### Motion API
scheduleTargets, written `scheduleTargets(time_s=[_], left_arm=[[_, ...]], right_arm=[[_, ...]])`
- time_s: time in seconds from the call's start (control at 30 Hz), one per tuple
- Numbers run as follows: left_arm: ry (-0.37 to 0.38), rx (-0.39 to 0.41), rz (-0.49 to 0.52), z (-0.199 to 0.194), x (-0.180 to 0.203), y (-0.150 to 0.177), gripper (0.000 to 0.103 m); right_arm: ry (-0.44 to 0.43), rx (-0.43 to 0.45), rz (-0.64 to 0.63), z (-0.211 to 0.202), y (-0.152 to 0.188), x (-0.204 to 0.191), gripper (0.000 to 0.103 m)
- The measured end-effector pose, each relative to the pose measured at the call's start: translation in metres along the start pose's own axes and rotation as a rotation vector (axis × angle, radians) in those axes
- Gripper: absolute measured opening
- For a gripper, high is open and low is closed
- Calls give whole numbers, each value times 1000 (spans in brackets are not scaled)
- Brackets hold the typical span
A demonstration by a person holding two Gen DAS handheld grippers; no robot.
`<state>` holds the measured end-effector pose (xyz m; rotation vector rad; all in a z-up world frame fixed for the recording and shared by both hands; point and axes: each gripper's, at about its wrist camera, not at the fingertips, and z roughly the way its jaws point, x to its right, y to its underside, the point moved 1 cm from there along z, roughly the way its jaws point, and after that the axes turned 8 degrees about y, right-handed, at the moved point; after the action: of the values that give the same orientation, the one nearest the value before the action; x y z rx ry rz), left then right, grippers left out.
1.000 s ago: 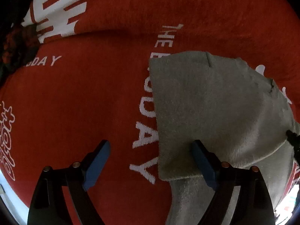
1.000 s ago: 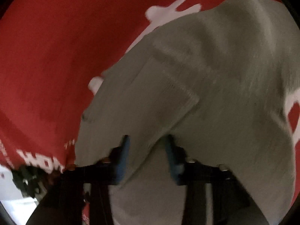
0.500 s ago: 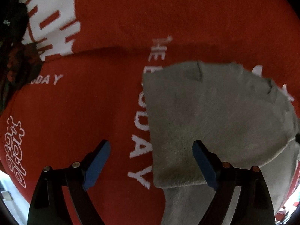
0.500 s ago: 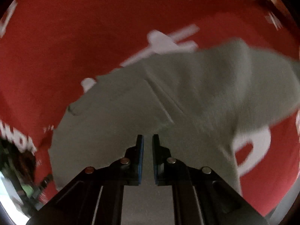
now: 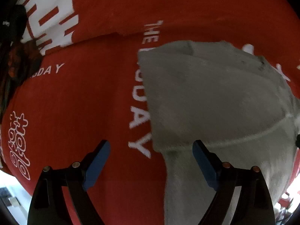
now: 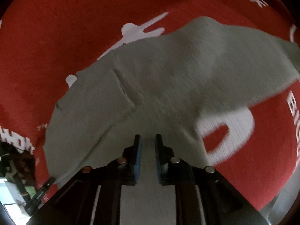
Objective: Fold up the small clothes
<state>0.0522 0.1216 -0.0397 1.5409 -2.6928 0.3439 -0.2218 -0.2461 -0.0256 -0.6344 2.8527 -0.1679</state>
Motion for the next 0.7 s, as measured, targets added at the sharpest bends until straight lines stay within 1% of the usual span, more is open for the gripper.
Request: scheduleTargets(time_s=[0.03, 0.07, 0.2, 0.27, 0.33, 0.37, 0.4, 0.43, 0.47, 0.5, 0.6, 0.7], left_arm=[[11, -2, 17, -6, 5, 5, 90], [20, -7, 27, -10, 7, 8, 90], [57, -16, 65, -29, 28, 29, 90], [61, -8, 88, -37, 45, 42, 90], [58, 0, 122, -44, 62, 54, 90], [70, -2, 138, -45, 70, 57, 93], [82, -9, 149, -44, 76, 58, 103], [91, -14, 161, -44, 83, 62, 103], [103, -18, 172, -43, 89, 62, 103], [116, -26, 188, -42, 93, 63, 103], [128, -53, 216, -38, 111, 66, 103], [134, -101, 188, -28, 125, 69, 103]], right_arm=[[-14, -6, 2, -6, 9, 3, 35], [-22, -9, 1, -11, 19, 4, 38], [-54, -43, -16, -23, 59, 5, 40], [-68, -56, -18, -23, 76, 2, 44], [-86, -64, -12, -27, 90, 3, 45], [-93, -65, -9, -29, 95, 3, 45], [-102, -67, -7, -31, 101, 3, 45], [-105, -68, -7, -33, 105, 4, 48], [-105, -69, -7, -35, 110, 5, 53], [-107, -69, -6, -35, 112, 5, 54], [-121, -78, -2, -35, 114, 9, 55], [-134, -93, 9, -34, 109, 18, 57]])
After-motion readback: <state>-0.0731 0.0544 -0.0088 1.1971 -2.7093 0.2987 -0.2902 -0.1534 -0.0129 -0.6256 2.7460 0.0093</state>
